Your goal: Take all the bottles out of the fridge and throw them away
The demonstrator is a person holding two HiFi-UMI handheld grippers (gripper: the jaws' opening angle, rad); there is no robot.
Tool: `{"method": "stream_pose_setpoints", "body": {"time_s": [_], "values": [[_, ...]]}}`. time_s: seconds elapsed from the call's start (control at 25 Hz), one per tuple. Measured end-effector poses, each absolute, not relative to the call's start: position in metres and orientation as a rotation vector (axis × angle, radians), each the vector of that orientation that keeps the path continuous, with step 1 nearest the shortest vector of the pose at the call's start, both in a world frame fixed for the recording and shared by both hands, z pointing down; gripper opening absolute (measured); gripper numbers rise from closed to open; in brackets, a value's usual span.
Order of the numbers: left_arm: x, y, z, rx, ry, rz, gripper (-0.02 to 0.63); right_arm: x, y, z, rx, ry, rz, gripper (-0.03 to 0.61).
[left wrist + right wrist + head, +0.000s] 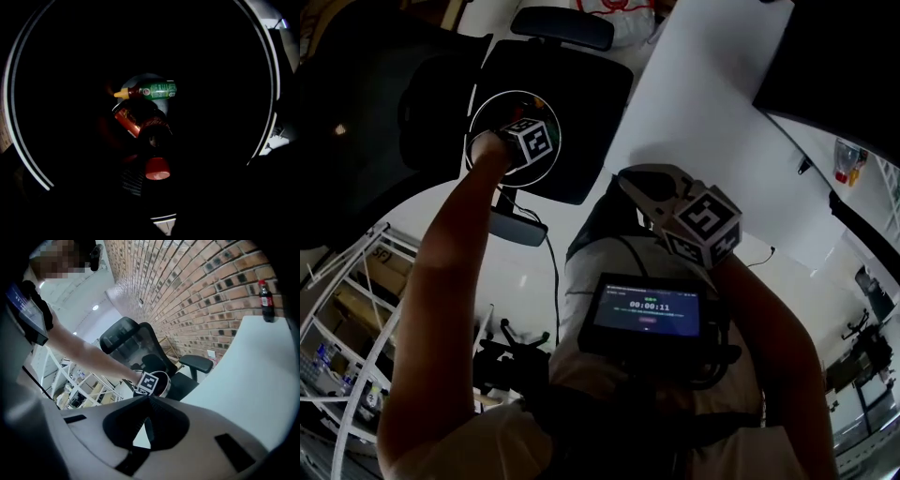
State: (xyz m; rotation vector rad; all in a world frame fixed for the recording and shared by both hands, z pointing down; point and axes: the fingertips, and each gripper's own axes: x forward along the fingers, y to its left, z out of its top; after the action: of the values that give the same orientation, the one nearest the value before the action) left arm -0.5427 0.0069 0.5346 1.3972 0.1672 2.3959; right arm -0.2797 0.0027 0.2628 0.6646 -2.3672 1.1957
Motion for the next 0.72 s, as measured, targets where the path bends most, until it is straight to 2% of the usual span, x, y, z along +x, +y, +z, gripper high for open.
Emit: {"method": "stream_pose_setpoints", "body": {"time_s": [0.32,0.52,0.6,0.64,0.72], "values": [[-0.556,0.013,0.529,1.266,0.210,2.436,0.160,-0.266,0.027,0.266,0.715,-2.259,1.226,0.002],[-0.566,0.019,0.564,1.356,0.248,2.466,0.187,-0.264,0.034,0.271,0.699,-2.251,1.224,0.002],[-0.562,0.020,0.563,1.377,0.243,2.459,0.197,-0.266,0.033,0.270,0.681,-2.261,1.225,0.002],[-0.561,0.020,0.561,1.382,0.239,2.453,0.227,-0.267,0.032,0.271,0.678,-2.268,1.224,0.002],[-0.556,0.018,0.555,1.402,0.235,2.440,0.228,-0.266,0.030,0.274,0.691,-2.283,1.222,0.002]]}}
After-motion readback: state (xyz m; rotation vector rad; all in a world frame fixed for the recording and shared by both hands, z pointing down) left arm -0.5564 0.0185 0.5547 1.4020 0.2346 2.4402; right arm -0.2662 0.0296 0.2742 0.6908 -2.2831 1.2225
